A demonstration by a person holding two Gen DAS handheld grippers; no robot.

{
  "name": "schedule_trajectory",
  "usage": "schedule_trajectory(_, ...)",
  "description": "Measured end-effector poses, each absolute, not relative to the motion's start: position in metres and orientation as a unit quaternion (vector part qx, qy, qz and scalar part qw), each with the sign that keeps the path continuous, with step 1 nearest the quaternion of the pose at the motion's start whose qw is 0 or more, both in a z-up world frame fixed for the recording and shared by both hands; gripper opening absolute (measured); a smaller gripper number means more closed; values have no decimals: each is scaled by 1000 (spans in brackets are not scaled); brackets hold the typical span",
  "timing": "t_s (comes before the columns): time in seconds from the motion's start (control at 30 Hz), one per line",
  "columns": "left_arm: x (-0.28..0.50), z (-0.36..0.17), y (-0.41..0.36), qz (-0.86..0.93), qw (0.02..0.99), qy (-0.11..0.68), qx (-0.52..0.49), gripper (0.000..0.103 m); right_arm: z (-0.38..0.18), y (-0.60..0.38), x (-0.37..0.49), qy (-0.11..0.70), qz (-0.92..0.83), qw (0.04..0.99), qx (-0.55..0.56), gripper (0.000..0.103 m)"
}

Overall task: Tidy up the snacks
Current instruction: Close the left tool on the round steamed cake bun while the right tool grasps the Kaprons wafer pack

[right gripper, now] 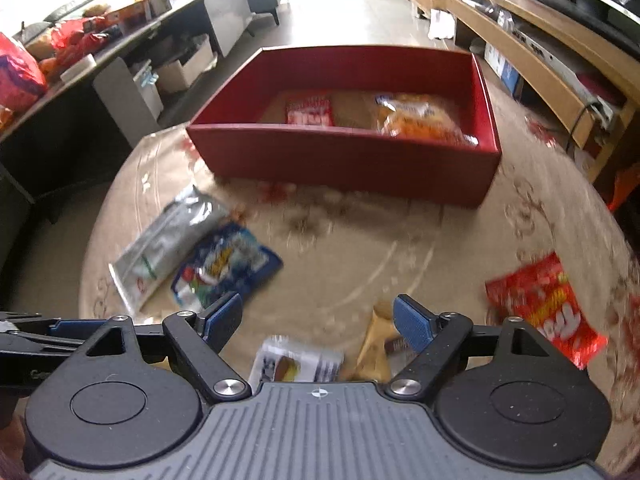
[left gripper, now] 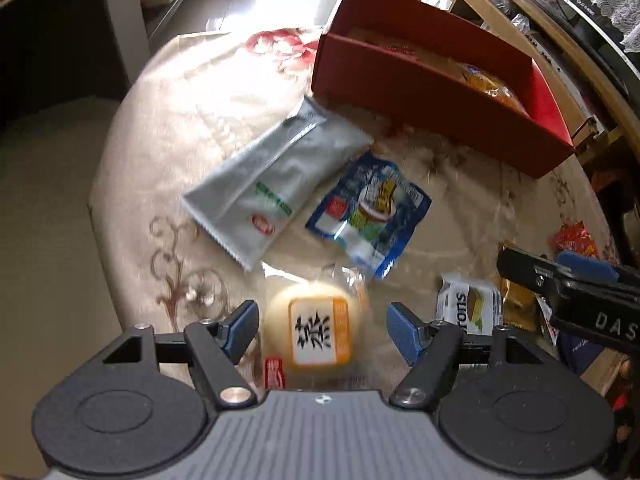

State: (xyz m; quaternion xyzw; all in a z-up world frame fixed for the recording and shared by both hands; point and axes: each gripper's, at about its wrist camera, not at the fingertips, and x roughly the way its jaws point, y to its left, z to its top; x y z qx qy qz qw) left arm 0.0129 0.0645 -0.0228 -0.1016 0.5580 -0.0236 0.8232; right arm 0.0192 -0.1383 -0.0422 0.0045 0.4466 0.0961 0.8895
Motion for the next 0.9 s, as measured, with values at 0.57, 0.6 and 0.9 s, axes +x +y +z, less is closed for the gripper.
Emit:
schedule_trajectory(0.57,14,-52,56,13,809,579,-103,73,-58,-140,-4,473,95,876,14,88)
schedule_trajectory(0.6,14,-52,55,14,810,577,-100,73,-59,-140,-5,474,93,875,14,88)
schedule_trajectory(0.9,11,-48,58,9,815,571,-95,62,-69,-133,-8,490,91,867,11,88)
